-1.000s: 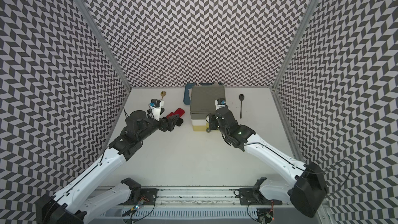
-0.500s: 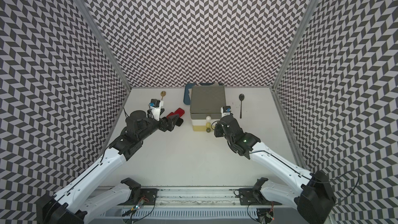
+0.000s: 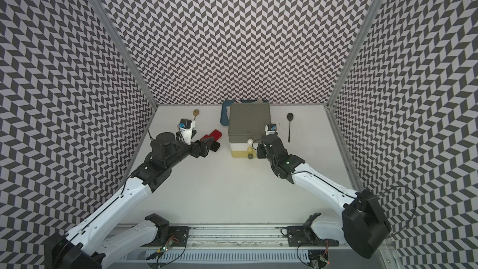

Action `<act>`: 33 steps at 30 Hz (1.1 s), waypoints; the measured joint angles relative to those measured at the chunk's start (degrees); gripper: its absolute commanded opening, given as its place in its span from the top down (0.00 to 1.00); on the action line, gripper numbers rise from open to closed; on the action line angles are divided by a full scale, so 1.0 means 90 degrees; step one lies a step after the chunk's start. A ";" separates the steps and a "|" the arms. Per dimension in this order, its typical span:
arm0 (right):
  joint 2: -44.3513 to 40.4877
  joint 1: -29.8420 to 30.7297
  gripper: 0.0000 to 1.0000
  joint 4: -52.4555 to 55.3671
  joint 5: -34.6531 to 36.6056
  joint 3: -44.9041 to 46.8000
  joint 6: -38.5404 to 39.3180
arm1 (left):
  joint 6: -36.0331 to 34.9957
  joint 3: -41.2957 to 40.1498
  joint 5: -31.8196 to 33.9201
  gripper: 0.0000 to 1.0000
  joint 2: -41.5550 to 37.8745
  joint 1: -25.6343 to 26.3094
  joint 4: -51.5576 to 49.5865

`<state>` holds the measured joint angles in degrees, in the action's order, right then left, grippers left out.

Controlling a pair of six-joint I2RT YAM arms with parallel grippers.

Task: Place the brooch boxes into the drawer by color
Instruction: Close the drawer in the storage box, then open the drawer in the storage box.

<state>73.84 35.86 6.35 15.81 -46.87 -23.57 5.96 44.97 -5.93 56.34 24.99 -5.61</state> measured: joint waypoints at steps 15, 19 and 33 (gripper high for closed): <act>-0.0153 -0.0005 1.00 -0.0576 -0.0010 0.0498 0.0005 | 0.0000 -0.0019 -0.0102 0.00 0.0087 -0.0160 0.0005; -0.0811 -0.0005 1.00 -0.0809 0.0007 0.1268 0.0005 | 0.0024 -0.0024 -0.0107 0.00 0.0087 -0.0211 0.0007; -0.0644 0.0036 0.16 -0.2220 -0.1389 0.2288 -0.0607 | 0.0299 -0.0056 -0.0141 0.00 0.0301 -0.0488 0.0053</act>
<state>68.05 36.18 -13.63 3.31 -26.28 -29.04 8.64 44.47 -7.20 59.05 20.60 -5.13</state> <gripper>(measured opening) 0.762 0.995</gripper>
